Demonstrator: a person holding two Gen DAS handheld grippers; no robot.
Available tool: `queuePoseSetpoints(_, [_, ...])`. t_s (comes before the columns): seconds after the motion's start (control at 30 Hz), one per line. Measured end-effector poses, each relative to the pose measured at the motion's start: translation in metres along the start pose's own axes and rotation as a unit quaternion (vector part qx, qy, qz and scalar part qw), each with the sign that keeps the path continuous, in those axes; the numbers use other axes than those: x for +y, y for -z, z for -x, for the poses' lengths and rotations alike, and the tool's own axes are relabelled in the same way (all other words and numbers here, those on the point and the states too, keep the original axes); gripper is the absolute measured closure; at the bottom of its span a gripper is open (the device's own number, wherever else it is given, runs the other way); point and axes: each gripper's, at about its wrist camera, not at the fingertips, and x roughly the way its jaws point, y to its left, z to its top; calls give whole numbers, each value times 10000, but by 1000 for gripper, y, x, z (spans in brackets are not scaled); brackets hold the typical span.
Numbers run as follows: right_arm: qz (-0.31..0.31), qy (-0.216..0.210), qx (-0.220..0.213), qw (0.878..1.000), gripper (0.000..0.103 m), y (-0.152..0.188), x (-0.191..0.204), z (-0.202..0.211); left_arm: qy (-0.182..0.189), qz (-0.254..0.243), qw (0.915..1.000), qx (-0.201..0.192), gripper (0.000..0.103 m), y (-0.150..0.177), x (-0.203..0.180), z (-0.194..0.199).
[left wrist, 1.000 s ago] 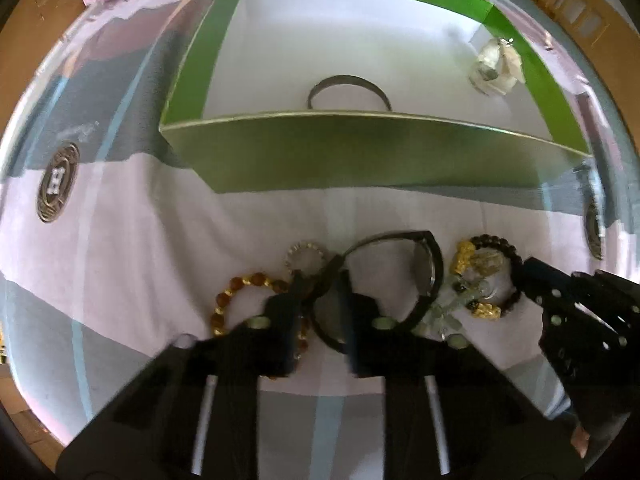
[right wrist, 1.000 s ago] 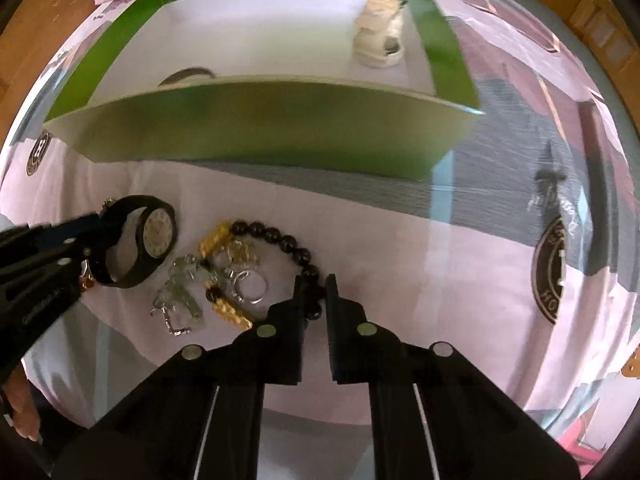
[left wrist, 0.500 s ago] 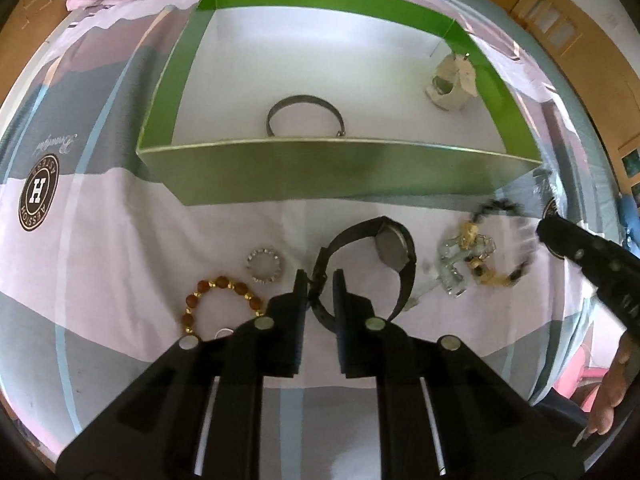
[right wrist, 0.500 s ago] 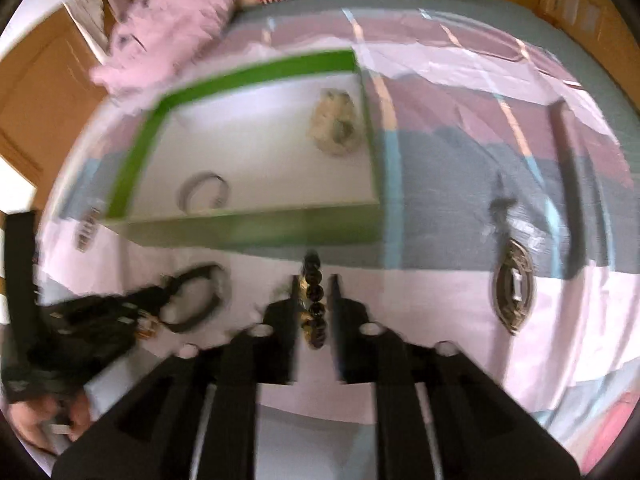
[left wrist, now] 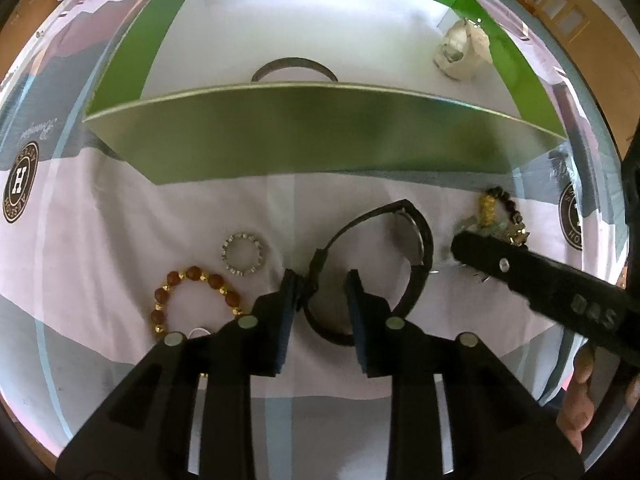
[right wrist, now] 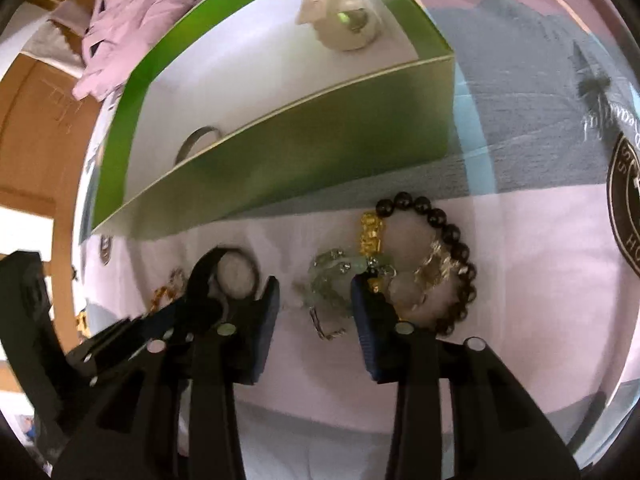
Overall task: Organize jewelry
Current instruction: 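Grasp the black watch with the left tool while the right tool grasps the jade pendant chain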
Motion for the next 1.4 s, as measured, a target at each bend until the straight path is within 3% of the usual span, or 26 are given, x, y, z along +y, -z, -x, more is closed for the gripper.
queuePoseSetpoints(0.07, [126, 188, -170, 9996, 97, 2, 3, 5, -16, -21, 10000, -11, 77, -1, -2, 0])
queuePoseSetpoints(0.2, [383, 204, -342, 9985, 97, 8, 12, 22, 62, 129, 9999, -48, 88, -2, 6, 4])
queuePoseSetpoints(0.37, [531, -5, -645, 9965, 97, 12, 16, 47, 255, 300, 9989, -271, 88, -6, 14, 20])
queuePoseSetpoints(0.43, [753, 41, -859, 9934, 97, 14, 23, 59, 286, 298, 9984, -380, 84, -8, 13, 26])
queuePoseSetpoints(0.5, [912, 133, -960, 9911, 97, 16, 27, 65, 285, 277, 9985, -382, 74, -8, 12, 27])
queuePoseSetpoints(0.77, [988, 129, -683, 9927, 98, 17, 30, 49, 122, 101, 9997, -165, 74, -7, 1, 2])
queuePoseSetpoints(0.87, [1023, 155, -674, 9923, 98, 19, 31, 49, -212, 21, 9995, -220, 89, -6, -2, 2])
queuePoseSetpoints(0.97, [1034, 174, -731, 9918, 98, 19, 32, 52, -110, 118, 9996, -230, 91, -5, 1, 7])
queuePoseSetpoints(1.27, [1130, 442, -884, 9887, 98, 17, 35, 55, -112, 148, 9938, -1100, 91, -3, 2, 60])
queuePoseSetpoints(1.4, [1166, 506, -877, 9880, 98, 16, 36, 51, -417, 294, 9885, -1422, 91, 2, 1, 79])
